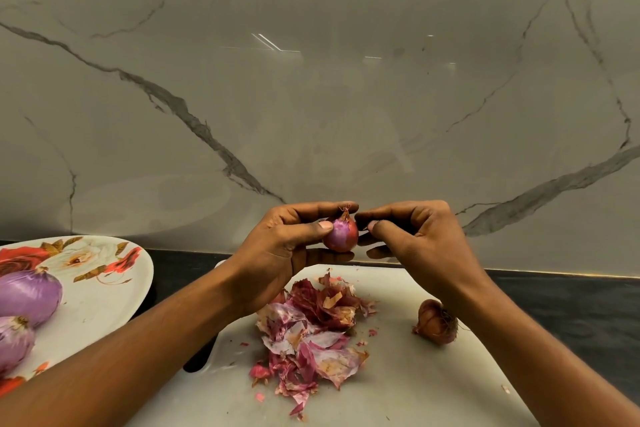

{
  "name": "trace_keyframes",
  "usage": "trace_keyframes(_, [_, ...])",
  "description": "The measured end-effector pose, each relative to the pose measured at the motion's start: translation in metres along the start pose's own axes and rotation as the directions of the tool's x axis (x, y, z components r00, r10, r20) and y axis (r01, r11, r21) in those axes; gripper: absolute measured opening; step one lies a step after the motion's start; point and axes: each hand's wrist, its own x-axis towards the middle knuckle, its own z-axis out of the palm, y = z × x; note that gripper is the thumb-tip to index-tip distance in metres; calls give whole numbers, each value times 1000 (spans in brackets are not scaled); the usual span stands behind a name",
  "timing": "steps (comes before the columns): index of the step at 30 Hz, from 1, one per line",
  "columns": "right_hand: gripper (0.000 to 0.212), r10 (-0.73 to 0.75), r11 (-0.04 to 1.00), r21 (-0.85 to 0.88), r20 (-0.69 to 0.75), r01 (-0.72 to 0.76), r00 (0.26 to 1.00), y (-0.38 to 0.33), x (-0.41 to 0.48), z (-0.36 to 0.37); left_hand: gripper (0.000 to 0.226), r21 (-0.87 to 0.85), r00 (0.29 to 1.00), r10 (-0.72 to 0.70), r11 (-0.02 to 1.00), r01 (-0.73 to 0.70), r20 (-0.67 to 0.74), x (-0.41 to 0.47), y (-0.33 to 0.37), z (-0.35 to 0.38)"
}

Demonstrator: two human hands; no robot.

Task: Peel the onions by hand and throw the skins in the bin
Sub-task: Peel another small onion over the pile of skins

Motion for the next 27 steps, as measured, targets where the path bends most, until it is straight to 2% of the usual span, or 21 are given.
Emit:
trace_keyframes(3, [11,-3,999,38,40,1,999,-1,-1,0,36,29,1000,-2,1000,2,19,-1,0,2])
trace_keyframes(7, [19,-13,1000,11,66,12,998,1,-2,0,35,54,1000,17,998,-17,12,-2,0,1])
trace_keyframes(11, [15,-50,998,-26,62,51,997,2,-1,-1,34,80,999,45,996,-46,13,-3,0,1])
trace_keyframes(17, [16,-142,981,-131,-5,140,990,5,-3,5,35,119,999,49,992,-51,16,-3,-4,4])
trace_keyframes(22, [10,-216,951,-234,-39,201,976,7,-5,7,34,93,999,34,995,-35,15,-3,-6,5])
trace_keyframes(27, [11,-247,940,-265,-94,215,964,6,-4,8,39,-51,1000,26,998,-26,-3,-1,-1,5])
